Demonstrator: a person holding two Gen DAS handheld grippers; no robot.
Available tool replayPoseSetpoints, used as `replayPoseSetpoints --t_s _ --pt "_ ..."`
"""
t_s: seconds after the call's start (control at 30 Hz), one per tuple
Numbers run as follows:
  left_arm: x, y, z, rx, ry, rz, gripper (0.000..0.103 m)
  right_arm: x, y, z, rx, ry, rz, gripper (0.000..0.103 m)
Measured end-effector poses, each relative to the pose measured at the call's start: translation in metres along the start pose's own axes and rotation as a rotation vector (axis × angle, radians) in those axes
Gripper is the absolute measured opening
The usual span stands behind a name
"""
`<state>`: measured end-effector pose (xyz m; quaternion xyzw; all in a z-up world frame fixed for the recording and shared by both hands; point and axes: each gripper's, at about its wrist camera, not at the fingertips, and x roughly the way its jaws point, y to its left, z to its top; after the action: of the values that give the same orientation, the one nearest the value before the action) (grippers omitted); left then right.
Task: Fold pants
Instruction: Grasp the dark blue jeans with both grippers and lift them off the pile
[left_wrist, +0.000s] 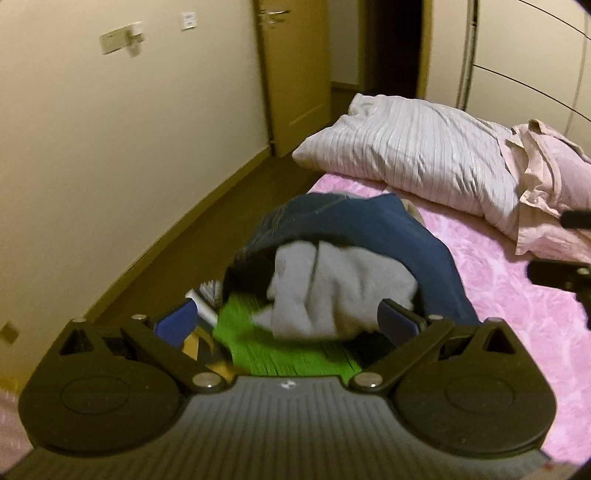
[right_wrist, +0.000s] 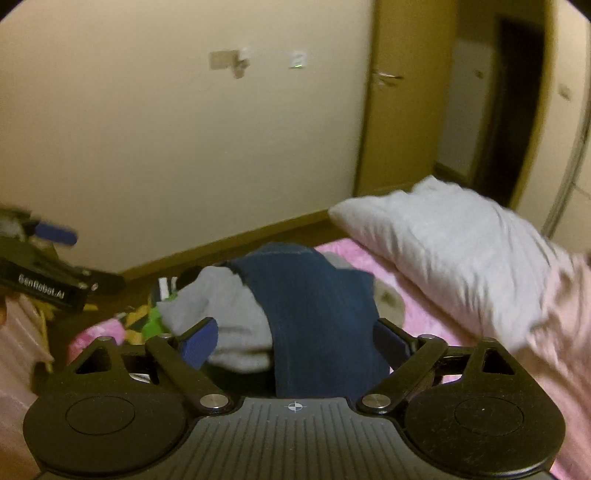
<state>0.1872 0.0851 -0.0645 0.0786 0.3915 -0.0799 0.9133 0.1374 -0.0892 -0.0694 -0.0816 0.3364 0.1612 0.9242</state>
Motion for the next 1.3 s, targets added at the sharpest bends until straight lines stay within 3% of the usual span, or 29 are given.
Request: replayPoseSetpoints --t_s 0.07,0.17,0.33,0.47,0.63,0.7,0.73,0.77,1.0,1.13,1.3 --pt "0.030 0.013 0.010 0.009 0.006 -0.017 0.102 0.036 0.007 0.013 -0.050 0.020 0.007 0.067" --pt "0.072 0.031 0.019 0.017 0.026 -0.035 0.102 0.088 0.020 0.027 -0.154 0.057 0.022 0.055" --pt "0.124 0.052 0.024 0.007 0.042 -0.053 0.102 0.169 0.040 0.031 -0.344 0.143 0.051 0.043" --pt "0.148 0.066 0.019 -0.026 0.061 -0.082 0.102 0.217 0.054 0.023 -0.489 0.191 0.053 0.040" --pt "0.159 0.073 0.014 -0.046 0.076 -0.097 0.102 0.254 0.057 0.023 -0.533 0.213 0.024 0.037" --pt "0.159 0.074 0.012 -0.059 0.077 -0.100 0.102 0.265 0.058 0.019 -0.565 0.223 0.020 0.026" --pt "0.158 0.074 0.011 -0.064 0.076 -0.102 0.102 0.268 0.057 0.020 -0.560 0.225 0.029 0.014" --pt "0.157 0.074 0.011 -0.068 0.075 -0.105 0.102 0.266 0.055 0.020 -0.543 0.212 0.026 0.008" --pt "0.131 0.069 0.017 -0.065 0.002 -0.136 0.102 0.218 0.007 0.038 -0.306 0.088 -0.046 0.003" --pt "0.109 0.054 0.024 -0.041 -0.048 -0.175 0.102 0.168 -0.029 0.041 -0.146 0.025 -0.095 0.003" --pt "0.070 0.021 0.031 0.006 -0.103 -0.241 0.102 0.088 -0.081 0.021 0.073 -0.051 -0.184 0.002"
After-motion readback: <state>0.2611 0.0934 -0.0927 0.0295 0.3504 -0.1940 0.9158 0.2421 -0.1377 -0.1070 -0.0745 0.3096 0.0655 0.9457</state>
